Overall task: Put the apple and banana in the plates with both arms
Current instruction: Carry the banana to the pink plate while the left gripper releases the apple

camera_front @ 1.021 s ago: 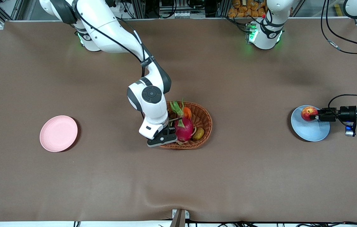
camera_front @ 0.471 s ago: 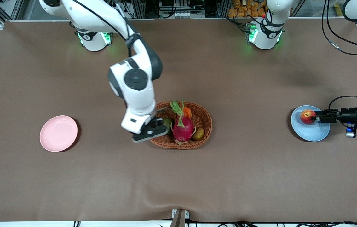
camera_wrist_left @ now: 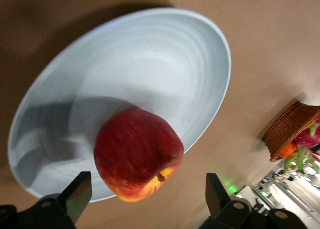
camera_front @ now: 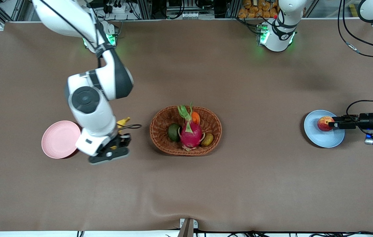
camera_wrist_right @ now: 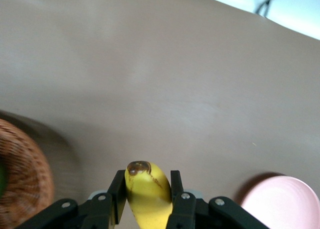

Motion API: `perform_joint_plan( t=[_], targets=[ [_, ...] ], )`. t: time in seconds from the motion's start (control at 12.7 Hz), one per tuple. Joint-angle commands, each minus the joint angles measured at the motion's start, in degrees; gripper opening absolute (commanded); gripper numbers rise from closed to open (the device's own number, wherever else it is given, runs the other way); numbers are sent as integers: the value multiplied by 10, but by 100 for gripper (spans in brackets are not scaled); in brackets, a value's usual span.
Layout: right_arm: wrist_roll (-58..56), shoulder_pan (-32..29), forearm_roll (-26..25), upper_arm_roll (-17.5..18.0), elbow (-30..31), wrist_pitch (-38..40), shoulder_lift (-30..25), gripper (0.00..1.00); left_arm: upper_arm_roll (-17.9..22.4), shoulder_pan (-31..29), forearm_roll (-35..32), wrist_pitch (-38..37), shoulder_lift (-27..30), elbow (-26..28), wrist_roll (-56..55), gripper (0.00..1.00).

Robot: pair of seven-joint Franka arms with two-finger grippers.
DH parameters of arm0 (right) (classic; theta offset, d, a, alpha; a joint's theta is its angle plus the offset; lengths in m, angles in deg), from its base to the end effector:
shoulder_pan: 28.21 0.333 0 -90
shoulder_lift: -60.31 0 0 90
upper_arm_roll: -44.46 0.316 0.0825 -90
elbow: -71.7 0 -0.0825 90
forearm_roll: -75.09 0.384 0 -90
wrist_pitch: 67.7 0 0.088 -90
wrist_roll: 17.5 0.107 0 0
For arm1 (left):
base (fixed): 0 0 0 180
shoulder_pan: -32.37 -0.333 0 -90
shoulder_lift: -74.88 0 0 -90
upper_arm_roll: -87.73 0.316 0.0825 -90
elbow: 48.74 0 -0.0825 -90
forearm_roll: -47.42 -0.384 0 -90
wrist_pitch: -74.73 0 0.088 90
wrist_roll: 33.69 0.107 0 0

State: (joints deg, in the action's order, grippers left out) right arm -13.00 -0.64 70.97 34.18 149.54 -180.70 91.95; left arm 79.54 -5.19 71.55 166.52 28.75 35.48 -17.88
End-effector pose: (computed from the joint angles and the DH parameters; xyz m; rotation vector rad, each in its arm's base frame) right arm 0.6802 0.2345 0.4125 2.9651 0.4156 0.1478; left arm 0.5742 0.2883 0.1837 2.3168 0.4784 -0.5130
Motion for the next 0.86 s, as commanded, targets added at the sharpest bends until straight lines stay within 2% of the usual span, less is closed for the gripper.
perform_joint_plan(
  t=[0.0, 0.39, 0.47, 0.63, 0.79],
  targets=[
    [-75, -73, -9, 10, 21, 41, -19, 0, -10, 9, -50, -15, 57, -2, 2, 100],
    [-161, -199, -7, 10, 35, 28, 18, 0, -21, 76, -141, -13, 149, -14, -3, 100],
    [-177, -211, -7, 10, 35, -1, 33, 0, -22, 86, -166, -9, 154, -26, -5, 100],
    [-206, -237, -3, 10, 35, -70, 71, 0, -21, 112, -175, -10, 175, -39, -8, 100],
    [-207, -237, -2, 10, 45, -95, 88, 0, -21, 144, -190, -9, 193, -39, -19, 100]
  ],
)
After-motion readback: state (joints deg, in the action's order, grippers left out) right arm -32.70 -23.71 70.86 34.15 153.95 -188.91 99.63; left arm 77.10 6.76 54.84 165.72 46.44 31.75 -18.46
